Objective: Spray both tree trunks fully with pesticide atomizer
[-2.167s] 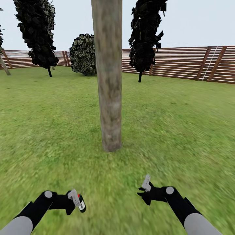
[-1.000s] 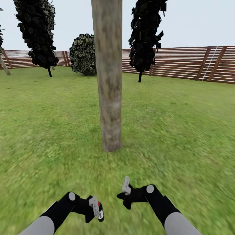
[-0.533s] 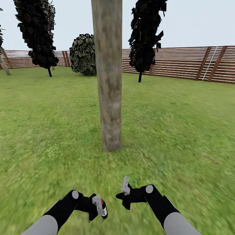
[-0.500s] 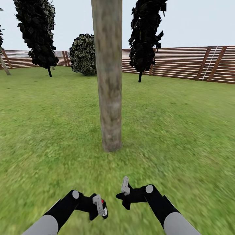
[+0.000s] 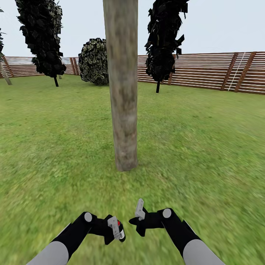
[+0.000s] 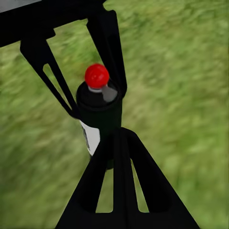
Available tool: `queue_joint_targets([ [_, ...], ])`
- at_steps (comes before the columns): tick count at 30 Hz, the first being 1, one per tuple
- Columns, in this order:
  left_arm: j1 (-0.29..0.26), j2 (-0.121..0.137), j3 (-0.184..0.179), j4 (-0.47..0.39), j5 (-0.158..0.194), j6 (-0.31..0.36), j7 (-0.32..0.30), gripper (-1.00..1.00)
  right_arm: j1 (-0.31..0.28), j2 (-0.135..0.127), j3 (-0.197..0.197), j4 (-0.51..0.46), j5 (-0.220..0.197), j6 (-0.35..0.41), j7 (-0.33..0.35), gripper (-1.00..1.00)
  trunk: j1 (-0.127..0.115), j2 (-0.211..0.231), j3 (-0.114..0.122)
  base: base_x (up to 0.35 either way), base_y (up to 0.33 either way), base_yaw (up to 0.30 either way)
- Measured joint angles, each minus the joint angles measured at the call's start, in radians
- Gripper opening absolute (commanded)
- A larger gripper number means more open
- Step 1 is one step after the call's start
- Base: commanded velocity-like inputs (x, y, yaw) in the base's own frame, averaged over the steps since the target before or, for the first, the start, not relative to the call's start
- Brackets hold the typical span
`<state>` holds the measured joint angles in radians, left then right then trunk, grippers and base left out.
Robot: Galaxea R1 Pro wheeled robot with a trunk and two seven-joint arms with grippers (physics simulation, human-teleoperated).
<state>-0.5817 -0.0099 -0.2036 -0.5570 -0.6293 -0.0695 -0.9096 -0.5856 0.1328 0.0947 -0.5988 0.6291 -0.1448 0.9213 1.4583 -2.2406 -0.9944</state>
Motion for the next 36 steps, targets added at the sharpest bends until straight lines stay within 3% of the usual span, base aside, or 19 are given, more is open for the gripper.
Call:
queue_joint_targets([
  [36, 0.002, -0.044, -0.001, -0.006, -0.004, -0.001, 0.001, -1.0, 0.0, 0.0, 0.0, 0.0, 0.0, 0.0, 0.0, -1.0, 0.0, 0.0, 0.0, 0.0, 0.0, 0.0],
])
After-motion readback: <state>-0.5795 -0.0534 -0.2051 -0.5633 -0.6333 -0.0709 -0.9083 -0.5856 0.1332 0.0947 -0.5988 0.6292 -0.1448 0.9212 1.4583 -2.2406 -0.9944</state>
